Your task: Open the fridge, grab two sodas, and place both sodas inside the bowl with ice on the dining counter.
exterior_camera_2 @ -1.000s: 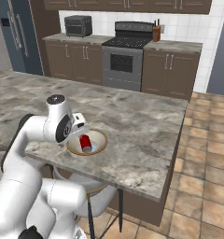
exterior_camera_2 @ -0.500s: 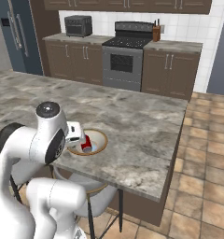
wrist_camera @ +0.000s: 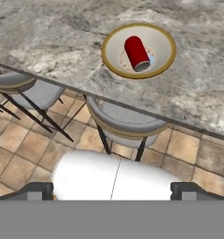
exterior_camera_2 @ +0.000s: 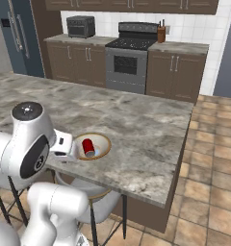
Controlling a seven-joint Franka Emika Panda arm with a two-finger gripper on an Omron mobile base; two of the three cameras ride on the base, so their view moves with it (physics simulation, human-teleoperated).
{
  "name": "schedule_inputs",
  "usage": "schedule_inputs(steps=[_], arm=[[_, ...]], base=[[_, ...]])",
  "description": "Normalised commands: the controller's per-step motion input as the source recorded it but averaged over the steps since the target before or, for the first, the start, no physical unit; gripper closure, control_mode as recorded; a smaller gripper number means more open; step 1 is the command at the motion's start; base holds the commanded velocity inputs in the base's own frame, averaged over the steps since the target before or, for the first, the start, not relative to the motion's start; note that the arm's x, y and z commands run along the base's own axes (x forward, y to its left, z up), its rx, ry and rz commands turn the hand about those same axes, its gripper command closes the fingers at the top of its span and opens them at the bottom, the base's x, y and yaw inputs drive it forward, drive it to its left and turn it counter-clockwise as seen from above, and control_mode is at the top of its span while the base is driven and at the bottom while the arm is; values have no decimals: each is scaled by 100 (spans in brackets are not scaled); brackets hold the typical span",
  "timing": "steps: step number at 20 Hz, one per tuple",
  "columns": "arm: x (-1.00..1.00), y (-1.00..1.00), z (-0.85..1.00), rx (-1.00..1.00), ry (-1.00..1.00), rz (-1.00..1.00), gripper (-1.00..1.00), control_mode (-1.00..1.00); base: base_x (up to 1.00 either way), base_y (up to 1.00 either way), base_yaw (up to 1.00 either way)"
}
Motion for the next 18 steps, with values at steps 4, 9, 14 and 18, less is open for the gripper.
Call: schedule_inputs(steps=[4,9,14,18], arm=[[-39,23,-21,0,2,-14,-100,-100],[0,5,-11,-1,3,0,-100,-100],[-16,0,-6,0,-2,-1,-100,100],[0,0,0,0,0,0,-100,100]], base=[[0,0,0],[0,0,0],[-30,-15,-4],[-75,-76,-11]])
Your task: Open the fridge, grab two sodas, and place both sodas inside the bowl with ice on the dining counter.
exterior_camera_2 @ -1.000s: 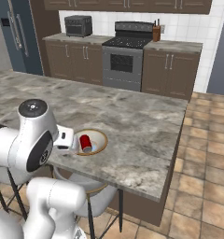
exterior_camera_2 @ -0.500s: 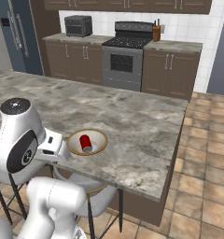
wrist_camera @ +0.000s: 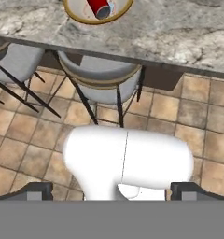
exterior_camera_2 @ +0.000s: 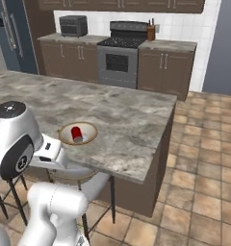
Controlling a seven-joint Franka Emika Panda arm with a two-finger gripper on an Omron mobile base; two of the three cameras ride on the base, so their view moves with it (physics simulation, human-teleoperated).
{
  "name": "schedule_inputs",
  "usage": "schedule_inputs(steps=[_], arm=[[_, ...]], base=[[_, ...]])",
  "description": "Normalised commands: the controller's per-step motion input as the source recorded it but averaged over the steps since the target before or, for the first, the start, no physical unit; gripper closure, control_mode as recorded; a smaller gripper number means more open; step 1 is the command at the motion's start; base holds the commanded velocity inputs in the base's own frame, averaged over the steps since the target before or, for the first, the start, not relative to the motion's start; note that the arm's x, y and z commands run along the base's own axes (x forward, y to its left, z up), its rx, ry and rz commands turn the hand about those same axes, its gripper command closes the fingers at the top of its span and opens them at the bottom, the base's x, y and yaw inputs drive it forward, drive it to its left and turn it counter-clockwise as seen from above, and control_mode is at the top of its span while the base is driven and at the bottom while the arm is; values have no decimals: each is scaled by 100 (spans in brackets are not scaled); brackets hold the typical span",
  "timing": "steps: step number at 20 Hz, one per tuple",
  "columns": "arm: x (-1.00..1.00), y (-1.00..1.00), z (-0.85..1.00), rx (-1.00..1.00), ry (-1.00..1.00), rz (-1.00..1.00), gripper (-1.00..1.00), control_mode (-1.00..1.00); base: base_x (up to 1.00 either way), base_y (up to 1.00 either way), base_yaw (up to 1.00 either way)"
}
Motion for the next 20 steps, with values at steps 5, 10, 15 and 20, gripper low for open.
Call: schedule_inputs(steps=[5,10,15,20], arm=[[0,0,0,0,0,0,-100,100],[0,0,0,0,0,0,-100,100],[0,0,0,0,0,0,-100,100],[0,0,0,0,0,0,-100,100]], base=[[-39,-100,-3],[-8,-100,0],[15,-100,2],[59,-100,12]])
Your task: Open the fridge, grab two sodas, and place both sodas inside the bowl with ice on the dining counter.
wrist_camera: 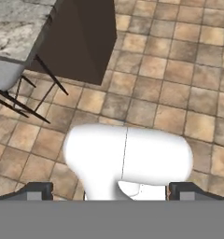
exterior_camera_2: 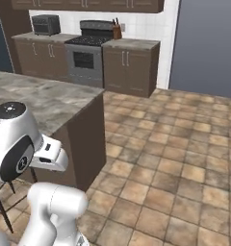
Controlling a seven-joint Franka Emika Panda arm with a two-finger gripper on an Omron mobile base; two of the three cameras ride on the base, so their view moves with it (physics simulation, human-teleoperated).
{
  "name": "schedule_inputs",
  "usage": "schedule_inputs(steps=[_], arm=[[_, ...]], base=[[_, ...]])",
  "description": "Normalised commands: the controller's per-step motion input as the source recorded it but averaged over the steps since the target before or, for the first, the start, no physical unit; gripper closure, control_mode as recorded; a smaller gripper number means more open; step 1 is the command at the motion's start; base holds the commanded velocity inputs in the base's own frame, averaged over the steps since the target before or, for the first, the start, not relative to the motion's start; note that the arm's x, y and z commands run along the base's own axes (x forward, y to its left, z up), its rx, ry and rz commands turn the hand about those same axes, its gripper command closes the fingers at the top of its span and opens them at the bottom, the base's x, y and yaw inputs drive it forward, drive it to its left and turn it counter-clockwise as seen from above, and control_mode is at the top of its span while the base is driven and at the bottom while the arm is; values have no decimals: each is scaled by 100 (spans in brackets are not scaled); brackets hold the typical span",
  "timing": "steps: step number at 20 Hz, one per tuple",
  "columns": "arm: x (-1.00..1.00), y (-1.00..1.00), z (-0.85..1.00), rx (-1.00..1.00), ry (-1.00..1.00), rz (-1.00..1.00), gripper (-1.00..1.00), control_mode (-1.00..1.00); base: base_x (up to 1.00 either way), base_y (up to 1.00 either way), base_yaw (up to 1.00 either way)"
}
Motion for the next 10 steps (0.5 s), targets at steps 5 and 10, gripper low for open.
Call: schedule_inputs(steps=[5,10], arm=[[0,0,0,0,0,0,-100,100],[0,0,0,0,0,0,-100,100]], base=[[92,-91,19],[100,-73,22]])
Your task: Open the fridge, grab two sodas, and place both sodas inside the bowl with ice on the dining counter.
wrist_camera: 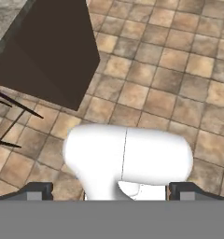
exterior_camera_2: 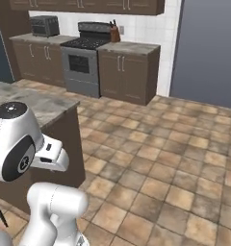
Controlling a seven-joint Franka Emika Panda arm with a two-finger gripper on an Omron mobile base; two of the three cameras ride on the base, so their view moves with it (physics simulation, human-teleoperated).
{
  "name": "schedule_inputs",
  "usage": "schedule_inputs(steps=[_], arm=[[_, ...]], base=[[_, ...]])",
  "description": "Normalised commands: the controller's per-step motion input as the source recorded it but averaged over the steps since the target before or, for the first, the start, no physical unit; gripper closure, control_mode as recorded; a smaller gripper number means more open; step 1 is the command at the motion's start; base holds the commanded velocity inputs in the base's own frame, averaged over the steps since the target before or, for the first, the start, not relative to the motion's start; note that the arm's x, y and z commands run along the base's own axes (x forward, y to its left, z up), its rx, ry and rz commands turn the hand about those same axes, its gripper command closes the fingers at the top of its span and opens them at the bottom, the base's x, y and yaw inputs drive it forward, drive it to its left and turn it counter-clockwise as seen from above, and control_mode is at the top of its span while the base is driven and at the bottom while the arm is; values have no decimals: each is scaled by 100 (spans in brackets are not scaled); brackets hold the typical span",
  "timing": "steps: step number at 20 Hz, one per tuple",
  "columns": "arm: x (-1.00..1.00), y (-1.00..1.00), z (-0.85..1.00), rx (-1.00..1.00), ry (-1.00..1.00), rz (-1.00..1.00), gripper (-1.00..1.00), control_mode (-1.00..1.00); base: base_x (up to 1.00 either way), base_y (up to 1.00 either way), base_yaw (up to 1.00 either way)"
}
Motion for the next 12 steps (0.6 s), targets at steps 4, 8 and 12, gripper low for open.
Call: schedule_inputs(steps=[4,8,12], arm=[[0,0,0,0,0,0,-100,100],[0,0,0,0,0,0,-100,100],[0,0,0,0,0,0,-100,100]], base=[[100,-67,25],[100,-58,30],[100,-55,32]])
